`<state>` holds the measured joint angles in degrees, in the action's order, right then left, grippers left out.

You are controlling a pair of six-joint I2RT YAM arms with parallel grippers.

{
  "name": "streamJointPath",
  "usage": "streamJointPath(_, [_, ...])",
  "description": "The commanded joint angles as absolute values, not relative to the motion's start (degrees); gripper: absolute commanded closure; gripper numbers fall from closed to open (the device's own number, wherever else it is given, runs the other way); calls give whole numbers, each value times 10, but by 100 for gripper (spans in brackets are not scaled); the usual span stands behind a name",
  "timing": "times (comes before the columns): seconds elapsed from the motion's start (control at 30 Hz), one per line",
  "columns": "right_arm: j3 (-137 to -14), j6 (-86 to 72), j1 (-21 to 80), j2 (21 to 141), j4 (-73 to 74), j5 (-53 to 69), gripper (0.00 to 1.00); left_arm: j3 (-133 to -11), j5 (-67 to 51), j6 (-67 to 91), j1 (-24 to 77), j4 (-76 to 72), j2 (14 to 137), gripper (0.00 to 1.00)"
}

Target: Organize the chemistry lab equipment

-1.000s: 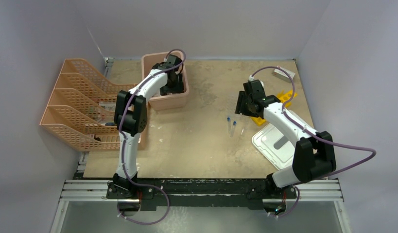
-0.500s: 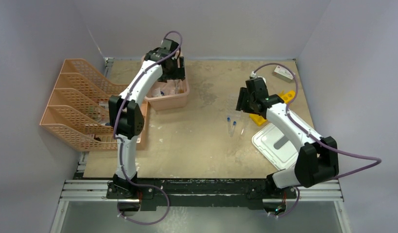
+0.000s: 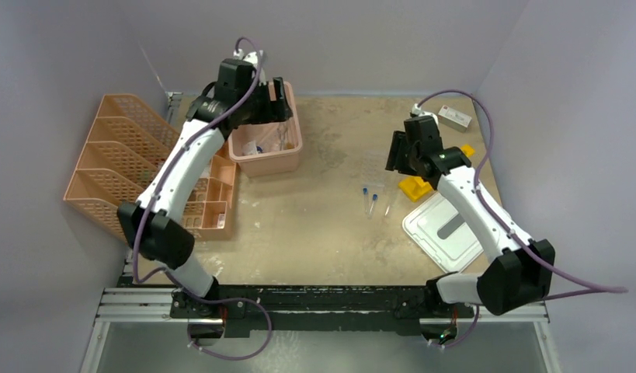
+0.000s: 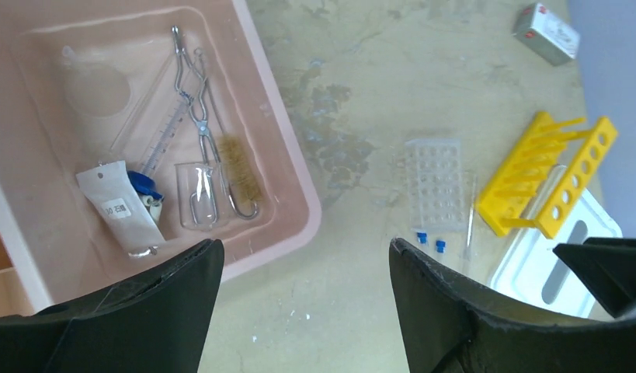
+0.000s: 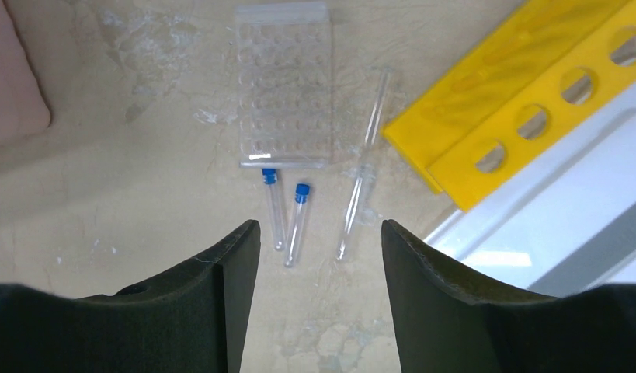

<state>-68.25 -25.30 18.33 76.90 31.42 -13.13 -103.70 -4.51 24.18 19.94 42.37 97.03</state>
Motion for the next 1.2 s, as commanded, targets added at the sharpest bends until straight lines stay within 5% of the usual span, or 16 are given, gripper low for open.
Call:
streamJointPath(0.0, [-694, -242, 176, 720, 381, -164, 39, -972, -67, 217, 200, 333, 870, 22])
streamJointPath(0.17, [-660, -279, 175, 709, 413, -148, 48, -887, -5, 234, 200, 301, 786, 9])
streamJointPath(0.33, [-593, -311, 175, 709, 378, -107, 57, -763, -40, 282, 199, 215, 696, 8])
streamJointPath(0.67, [-542, -332, 175, 799, 255, -106, 55, -654, -103, 358, 200, 167, 665, 13])
streamJointPath(1.17, [-557, -358, 176, 951, 157, -109, 53, -650, -120, 392, 201, 173, 681, 17])
